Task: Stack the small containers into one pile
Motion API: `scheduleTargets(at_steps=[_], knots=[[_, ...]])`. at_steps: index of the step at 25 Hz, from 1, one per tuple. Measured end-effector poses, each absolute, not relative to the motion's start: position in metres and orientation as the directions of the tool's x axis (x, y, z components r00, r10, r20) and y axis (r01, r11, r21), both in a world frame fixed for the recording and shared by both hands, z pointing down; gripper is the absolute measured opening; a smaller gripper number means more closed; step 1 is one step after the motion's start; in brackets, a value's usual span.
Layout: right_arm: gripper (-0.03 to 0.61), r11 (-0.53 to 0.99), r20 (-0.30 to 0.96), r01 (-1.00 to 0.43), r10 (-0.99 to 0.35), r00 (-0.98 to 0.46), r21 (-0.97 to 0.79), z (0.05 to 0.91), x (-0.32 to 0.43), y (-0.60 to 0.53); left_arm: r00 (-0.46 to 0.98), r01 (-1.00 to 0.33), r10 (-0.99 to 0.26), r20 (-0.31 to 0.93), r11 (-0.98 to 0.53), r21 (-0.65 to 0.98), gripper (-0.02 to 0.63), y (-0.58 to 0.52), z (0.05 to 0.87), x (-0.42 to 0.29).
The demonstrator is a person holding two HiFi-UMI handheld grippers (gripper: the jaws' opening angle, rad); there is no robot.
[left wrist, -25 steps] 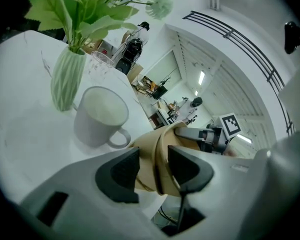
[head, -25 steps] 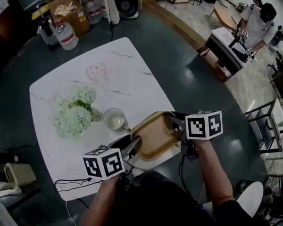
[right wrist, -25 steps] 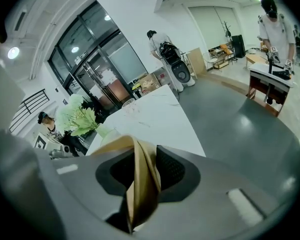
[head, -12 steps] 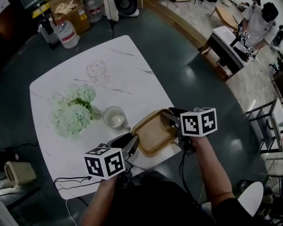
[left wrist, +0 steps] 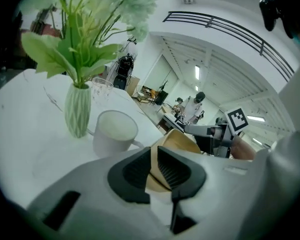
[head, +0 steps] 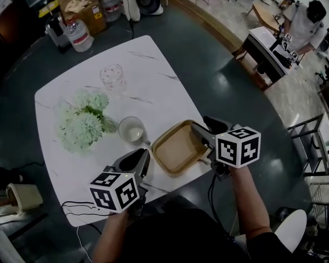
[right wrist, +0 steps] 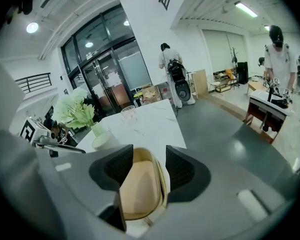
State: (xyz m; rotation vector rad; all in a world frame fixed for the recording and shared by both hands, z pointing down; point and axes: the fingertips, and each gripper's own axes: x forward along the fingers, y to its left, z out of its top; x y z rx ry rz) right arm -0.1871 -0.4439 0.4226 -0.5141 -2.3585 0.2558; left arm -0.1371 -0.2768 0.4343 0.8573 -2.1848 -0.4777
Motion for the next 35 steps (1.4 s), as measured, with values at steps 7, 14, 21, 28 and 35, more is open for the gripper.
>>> scheduleTargets(at_steps=[7,14,21,28,35], knots=[[0.145,0.912,0.563,0.268,0.404,-0.721,-0.312,0.415,-0.168,-0.445,-0.564,-0.452,-0.689,0.455,0.719,0.528,-0.003,-0.265,0.424,-0.131],[0.111,0.923,0.559,0.240,0.375,-0.739,-0.301,0.411,-0.146,-0.432,-0.600,-0.492,-0.688,0.409,0.720,0.490,-0.003,-0.244,0.414,-0.123],[0.043,0.939,0.507,0.195,0.319,-0.801,-0.283,0.387,-0.123,-0.406,-0.603,-0.572,-0.712,0.359,0.700,0.428,-0.005,-0.214,0.394,-0.112],[0.000,0.938,0.427,0.223,0.322,-0.845,-0.265,0.368,-0.100,-0.357,-0.624,-0.594,-0.706,0.333,0.707,0.384,-0.005,-0.167,0.386,-0.088],[0.000,0.941,0.427,0.244,0.326,-0.844,-0.236,0.371,-0.069,-0.316,-0.614,-0.611,-0.720,0.323,0.693,0.383,-0.005,-0.139,0.389,-0.066]])
